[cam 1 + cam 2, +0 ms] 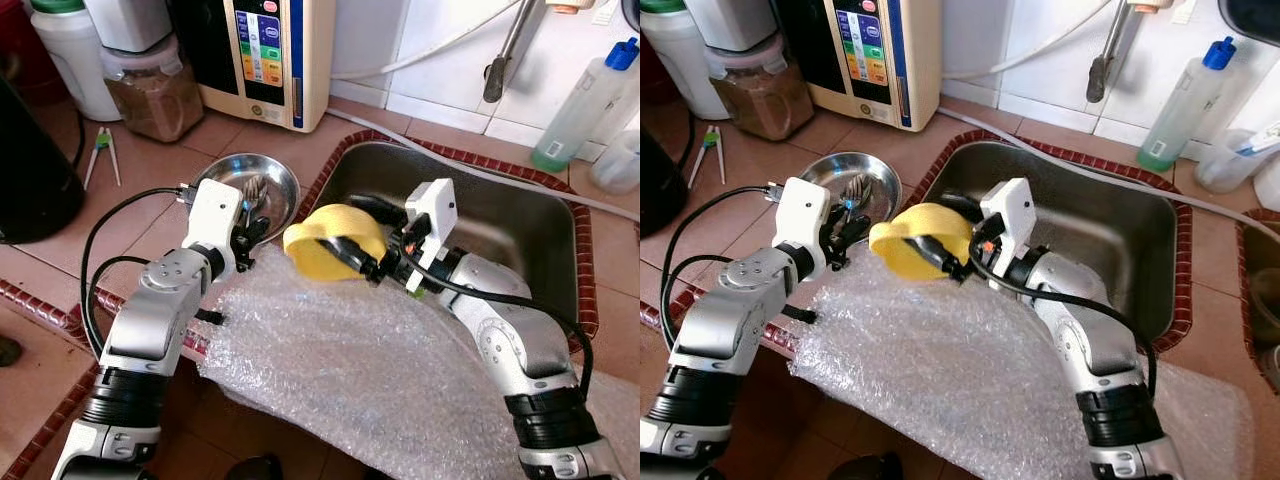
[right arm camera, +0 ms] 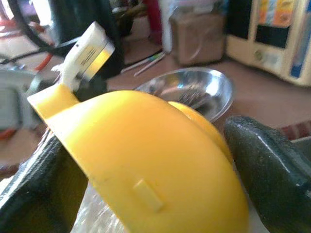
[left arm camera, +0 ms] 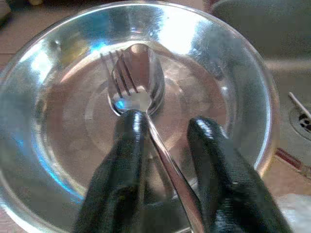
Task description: Kitchen organization
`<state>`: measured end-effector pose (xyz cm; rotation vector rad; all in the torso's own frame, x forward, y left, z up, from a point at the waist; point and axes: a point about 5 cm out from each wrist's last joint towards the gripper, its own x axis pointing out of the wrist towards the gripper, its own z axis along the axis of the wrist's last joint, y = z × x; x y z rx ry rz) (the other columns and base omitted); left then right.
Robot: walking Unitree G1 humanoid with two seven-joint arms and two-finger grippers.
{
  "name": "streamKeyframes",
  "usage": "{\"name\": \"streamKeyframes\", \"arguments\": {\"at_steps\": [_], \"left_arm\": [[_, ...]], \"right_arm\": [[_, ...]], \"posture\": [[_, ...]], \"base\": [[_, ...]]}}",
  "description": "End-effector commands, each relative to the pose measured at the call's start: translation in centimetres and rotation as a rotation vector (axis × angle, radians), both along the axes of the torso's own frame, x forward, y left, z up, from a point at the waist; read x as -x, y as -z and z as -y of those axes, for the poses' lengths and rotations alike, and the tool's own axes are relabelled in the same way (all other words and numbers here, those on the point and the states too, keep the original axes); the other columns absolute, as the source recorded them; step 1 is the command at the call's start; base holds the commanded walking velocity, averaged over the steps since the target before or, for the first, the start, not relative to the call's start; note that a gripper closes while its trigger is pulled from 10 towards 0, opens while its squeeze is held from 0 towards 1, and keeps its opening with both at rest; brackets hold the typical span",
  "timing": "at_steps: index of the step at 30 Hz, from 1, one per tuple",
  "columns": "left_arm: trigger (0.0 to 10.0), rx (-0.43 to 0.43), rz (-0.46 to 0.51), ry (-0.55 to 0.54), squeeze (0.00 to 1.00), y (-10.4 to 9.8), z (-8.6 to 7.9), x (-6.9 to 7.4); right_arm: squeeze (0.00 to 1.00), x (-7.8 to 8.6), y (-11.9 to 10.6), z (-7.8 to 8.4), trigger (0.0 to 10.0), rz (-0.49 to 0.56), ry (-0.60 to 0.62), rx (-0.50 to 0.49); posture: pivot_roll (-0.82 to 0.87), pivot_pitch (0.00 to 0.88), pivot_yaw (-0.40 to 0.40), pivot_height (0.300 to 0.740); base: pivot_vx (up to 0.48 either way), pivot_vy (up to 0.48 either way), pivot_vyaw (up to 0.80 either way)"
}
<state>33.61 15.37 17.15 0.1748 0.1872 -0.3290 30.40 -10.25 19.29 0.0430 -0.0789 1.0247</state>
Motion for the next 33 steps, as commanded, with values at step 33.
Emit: {"name": "streamKeyframes", "arguments": {"at_steps": [33], "left_arm": [[0.0,0.135,0.071,-0.042,0.0,-3.0,-1.5,-1.7]], "right_arm": [[0.0,-0.2,1.0,-0.2,10.0,-0.004,0.018,0.114]], "posture": [[0.07,0.139,-0.02,0.74]], "base": [[0.0,0.0,0.0]]}}
